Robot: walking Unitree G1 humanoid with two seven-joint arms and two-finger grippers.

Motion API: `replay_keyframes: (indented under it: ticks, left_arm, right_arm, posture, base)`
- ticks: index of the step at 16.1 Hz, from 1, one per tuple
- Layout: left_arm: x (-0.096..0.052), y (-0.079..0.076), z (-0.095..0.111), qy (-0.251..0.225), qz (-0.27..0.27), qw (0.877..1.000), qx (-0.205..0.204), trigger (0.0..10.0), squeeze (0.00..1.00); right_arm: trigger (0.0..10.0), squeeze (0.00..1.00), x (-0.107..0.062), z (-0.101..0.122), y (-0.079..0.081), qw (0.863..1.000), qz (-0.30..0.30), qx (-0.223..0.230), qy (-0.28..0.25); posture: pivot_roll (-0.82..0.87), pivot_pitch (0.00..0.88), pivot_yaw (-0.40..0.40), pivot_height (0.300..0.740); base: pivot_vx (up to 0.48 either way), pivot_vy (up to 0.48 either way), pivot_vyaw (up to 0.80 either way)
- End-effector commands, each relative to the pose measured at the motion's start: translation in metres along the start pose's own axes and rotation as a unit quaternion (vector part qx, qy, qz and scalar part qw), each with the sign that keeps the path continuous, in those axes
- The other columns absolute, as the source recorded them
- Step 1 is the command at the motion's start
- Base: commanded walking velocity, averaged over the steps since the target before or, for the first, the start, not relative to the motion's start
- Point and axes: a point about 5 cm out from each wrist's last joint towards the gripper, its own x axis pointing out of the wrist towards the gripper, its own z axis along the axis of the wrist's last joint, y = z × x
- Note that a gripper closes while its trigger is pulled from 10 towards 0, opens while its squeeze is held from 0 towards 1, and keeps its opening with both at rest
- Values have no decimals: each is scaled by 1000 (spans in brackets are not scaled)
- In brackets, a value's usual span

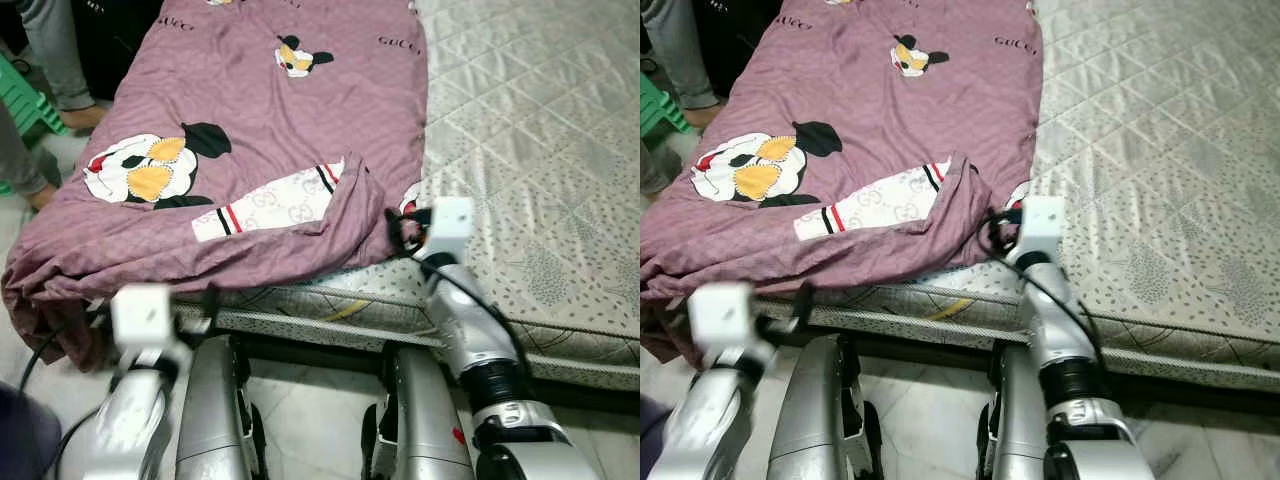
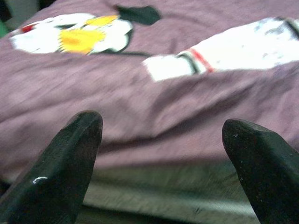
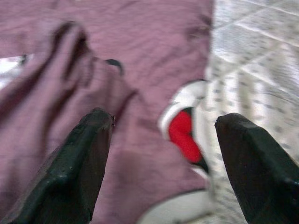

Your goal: Clean up the room

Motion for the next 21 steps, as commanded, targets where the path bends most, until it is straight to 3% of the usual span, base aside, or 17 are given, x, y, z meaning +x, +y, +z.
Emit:
replay_keyframes:
  ticks: [1,3,4,6,8,9,13,15,16,18,19,20,21]
  left_arm:
    - [-1,0,-8,21,-4,1000,3,10000,0]
    - [4,1,-8,22,2,1000,2,10000,0]
    - [12,-4,-10,21,-7,1000,4,10000,0]
    - [29,-25,-17,30,-44,999,4,10000,0]
    - [39,-47,-23,45,-74,996,-13,10000,0]
    - [42,-67,-26,55,-97,993,-36,10000,0]
    - [42,-105,-33,64,-157,984,-59,10000,0]
    - [45,-133,-35,67,-201,975,-73,10000,0]
    - [46,-149,-37,72,-231,968,-73,10000,0]
    - [47,-155,-36,72,-242,964,-78,10000,0]
    - [46,-159,-37,73,-248,963,-81,10000,0]
    - [46,-165,-39,74,-254,960,-88,10000,0]
    - [46,-166,-39,74,-254,960,-92,10000,0]
  right_arm:
    - [10000,0,-7,-11,-9,1000,-22,8,16]
    - [10000,0,-11,-18,-12,999,-45,7,26]
    - [10000,0,-4,-17,-4,999,-46,-1,22]
    - [10000,0,11,-5,10,999,-47,-11,11]
    - [10000,0,20,13,13,999,-47,0,-8]
    - [10000,0,24,26,12,999,-41,-3,-26]
    - [10000,0,19,36,-4,998,-45,-11,-51]
    - [10000,0,5,33,-21,996,-60,-19,-56]
    - [10000,0,-14,32,-33,997,-56,-20,-53]
    - [10000,0,-31,33,-39,997,-49,-15,-55]
    - [10000,0,-48,34,-43,998,-37,-27,-53]
    - [10000,0,-83,33,-56,998,-41,-38,-37]
    - [10000,0,-91,33,-59,998,-43,-41,-31]
  posture:
    - [144,308,-12,519]
    - [116,310,-3,519]
    - [115,310,-7,519]
    - [87,312,-9,519]
    - [37,315,-4,519]
    - [-3,317,1,519]
    - [-125,340,26,519]
    - [-175,354,38,519]
    - [-207,363,37,519]
    - [-220,365,36,519]
    - [-241,367,30,519]
    - [-276,372,24,519]
    - [-276,372,24,519]
  base:
    - [0,0,0]
    - [0,0,0]
    - [0,0,0]
    - [0,0,0]
    - [0,0,0]
    - [0,0,0]
    - [0,0,0]
    - [0,0,0]
    - [0,0,0]
    - [0,0,0]
    - [0,0,0]
    - [0,0,0]
    - [0,0,0]
